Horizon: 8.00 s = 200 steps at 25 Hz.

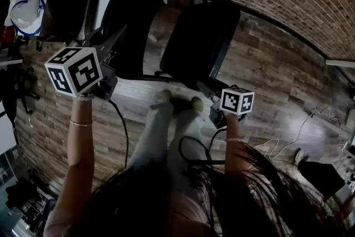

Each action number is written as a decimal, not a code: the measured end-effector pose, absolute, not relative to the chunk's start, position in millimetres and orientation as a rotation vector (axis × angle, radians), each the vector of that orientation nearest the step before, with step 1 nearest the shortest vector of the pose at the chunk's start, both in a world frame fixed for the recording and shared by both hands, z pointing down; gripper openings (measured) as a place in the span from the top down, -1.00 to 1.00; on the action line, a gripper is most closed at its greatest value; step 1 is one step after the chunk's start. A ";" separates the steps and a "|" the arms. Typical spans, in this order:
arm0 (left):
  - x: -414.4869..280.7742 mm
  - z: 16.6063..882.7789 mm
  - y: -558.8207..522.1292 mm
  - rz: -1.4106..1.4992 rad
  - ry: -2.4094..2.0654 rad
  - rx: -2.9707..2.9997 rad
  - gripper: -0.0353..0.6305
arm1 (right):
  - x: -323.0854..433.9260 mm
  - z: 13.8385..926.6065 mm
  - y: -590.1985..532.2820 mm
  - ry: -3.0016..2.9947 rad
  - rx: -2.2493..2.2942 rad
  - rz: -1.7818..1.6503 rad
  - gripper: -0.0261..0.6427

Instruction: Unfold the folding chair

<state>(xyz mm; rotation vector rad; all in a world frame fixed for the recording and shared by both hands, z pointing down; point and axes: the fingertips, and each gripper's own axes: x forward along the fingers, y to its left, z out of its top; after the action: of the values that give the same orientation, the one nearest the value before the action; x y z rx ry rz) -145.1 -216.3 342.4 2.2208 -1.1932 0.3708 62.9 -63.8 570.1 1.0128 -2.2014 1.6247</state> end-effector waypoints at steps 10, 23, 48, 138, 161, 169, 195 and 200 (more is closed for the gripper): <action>-121.3 345.8 -206.3 0.369 -1.198 2.227 0.68 | 99.3 586.1 -49.2 -2.202 1.010 1.673 0.33; -101.9 350.9 -200.3 0.367 -1.197 2.230 0.68 | 133.5 605.8 -37.3 -2.191 1.010 1.741 0.33; -80.1 362.2 -186.1 0.382 -1.192 2.210 0.68 | 180.3 643.3 -17.6 -2.200 1.020 1.833 0.31; 10.0 405.0 -163.2 0.494 -1.045 2.211 0.65 | 260.8 751.8 27.3 -2.111 0.921 2.124 0.24; 8.3 418.2 -164.0 0.517 -1.010 2.200 0.66 | 263.7 764.6 32.6 -2.053 1.054 2.129 0.19; 0.6 429.9 -166.9 0.542 -0.995 2.188 0.66 | 263.8 774.5 35.4 -2.016 1.101 2.149 0.17; -11.5 449.9 -170.1 0.586 -0.924 2.140 0.67 | 264.6 793.8 44.2 -1.962 1.152 2.197 0.14; -14.2 455.8 -169.7 0.596 -0.906 2.122 0.67 | 265.5 799.0 48.3 -1.936 1.164 2.213 0.13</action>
<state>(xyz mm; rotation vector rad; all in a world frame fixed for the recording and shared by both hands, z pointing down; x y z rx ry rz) -14.2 -169.7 455.8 2.1220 -0.9062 0.5963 265.5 48.3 799.0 1.1641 -1.9364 2.2127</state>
